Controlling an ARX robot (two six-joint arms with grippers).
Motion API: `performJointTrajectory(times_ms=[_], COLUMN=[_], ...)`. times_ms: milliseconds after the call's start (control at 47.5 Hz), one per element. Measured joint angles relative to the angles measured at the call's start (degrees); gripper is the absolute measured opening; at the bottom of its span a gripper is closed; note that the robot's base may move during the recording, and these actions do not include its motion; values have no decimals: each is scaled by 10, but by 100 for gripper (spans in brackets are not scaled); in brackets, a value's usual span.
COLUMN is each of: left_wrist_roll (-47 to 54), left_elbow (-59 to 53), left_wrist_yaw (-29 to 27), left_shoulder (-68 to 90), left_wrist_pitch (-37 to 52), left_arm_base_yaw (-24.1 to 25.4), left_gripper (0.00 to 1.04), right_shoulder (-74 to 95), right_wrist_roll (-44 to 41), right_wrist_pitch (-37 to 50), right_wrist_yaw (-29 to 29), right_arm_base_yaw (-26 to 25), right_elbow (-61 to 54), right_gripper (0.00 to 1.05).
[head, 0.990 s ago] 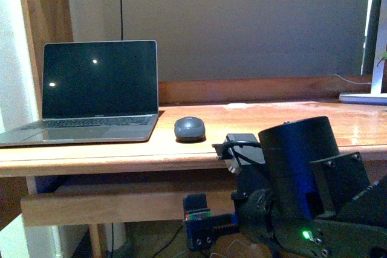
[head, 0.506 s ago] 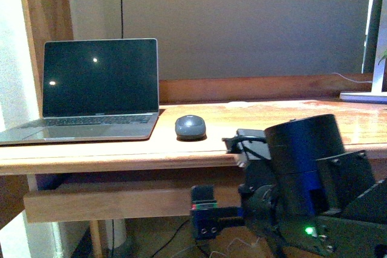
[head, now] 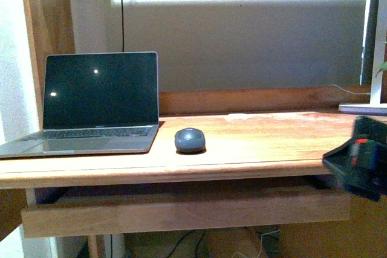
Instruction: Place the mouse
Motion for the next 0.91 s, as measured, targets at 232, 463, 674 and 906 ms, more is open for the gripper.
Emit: performJointTrajectory(times_ms=[232, 463, 674, 906], left_wrist_roll=[0, 0, 0, 0], left_elbow=[0, 0, 0, 0], left_wrist_yaw=[0, 0, 0, 0], left_shoulder=[0, 0, 0, 0], left_wrist_pitch=[0, 0, 0, 0], left_arm_base_yaw=[0, 0, 0, 0], left_gripper=[97, 97, 97, 97], right_shoulder=[-241, -486, -635, -662], right_wrist_roll=[17, -19, -192, -211], right_wrist_pitch=[-89, -222, -274, -281], right_wrist_yaw=[42, 212, 131, 64], right_arm_base_yaw=[38, 114, -30, -102], right_elbow=[-125, -213, -276, -289], right_gripper=[97, 88, 45, 5])
